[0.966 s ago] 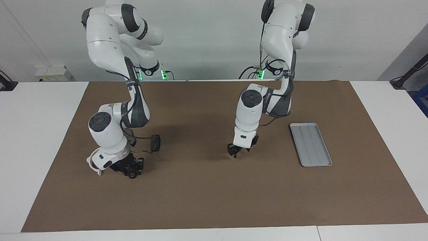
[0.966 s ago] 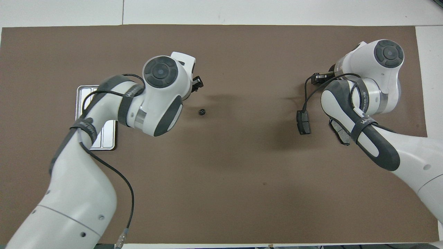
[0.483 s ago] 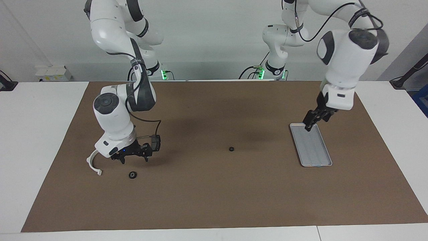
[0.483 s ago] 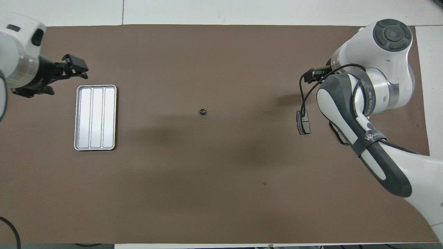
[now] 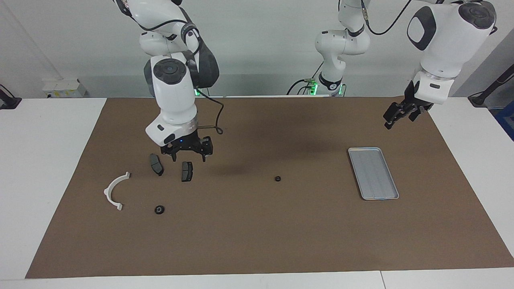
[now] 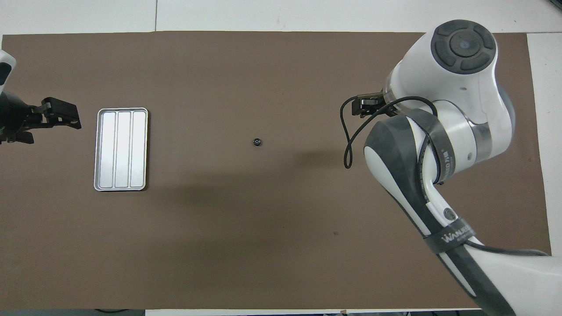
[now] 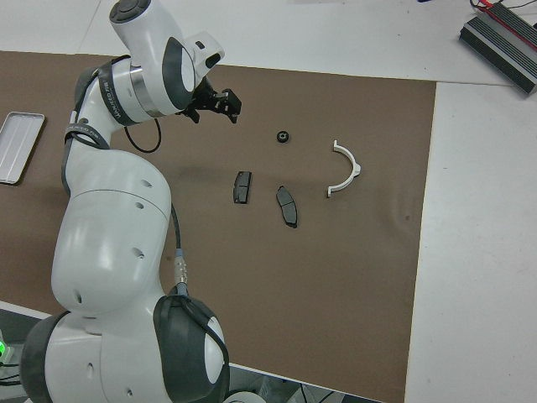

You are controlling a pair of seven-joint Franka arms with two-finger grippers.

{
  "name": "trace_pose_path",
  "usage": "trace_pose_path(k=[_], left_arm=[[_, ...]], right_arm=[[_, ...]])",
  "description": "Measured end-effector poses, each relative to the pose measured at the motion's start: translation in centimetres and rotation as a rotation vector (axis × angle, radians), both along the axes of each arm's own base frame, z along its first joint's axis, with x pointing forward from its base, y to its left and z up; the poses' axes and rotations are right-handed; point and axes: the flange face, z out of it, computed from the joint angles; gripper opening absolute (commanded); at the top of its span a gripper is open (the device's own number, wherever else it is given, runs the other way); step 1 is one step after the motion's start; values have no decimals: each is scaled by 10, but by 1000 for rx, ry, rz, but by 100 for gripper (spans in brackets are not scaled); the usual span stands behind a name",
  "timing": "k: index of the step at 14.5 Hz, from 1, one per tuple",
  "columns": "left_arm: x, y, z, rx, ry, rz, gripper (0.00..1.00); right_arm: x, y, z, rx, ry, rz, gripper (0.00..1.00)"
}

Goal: Place bearing gear from tray to pile
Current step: 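Release the bearing beside the white arc while the left gripper retracts, then move the right gripper back to the bearing at the table center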

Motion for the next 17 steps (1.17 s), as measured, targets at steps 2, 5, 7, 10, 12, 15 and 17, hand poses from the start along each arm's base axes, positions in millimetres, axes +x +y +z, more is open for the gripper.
trace_pose_path(k=[2,5,7,10,12,15,17], left_arm=[[-1,3,-5,0,10,-3,100],[-2,4,-5,-10,20,-2,100],[-4,4,-5,-14,31,-15,100],[-8,6,-1,-15,36,-34,100],[-9,7,1,-17,32,-35,100],[-9,6,2,-19,32,-37,100],[-9,6,1,-19,35,-37,100]], right_arm=[[-14,34,11,18,-4,-72,100],[-30,73,14,57,3,-164,100],[-40,94,11,88,25,-231,100],[-64,155,-13,96,43,-308,100],[-72,187,-43,101,55,-337,100],[-63,219,-95,74,65,-377,100],[-52,245,-122,56,44,-394,100]])
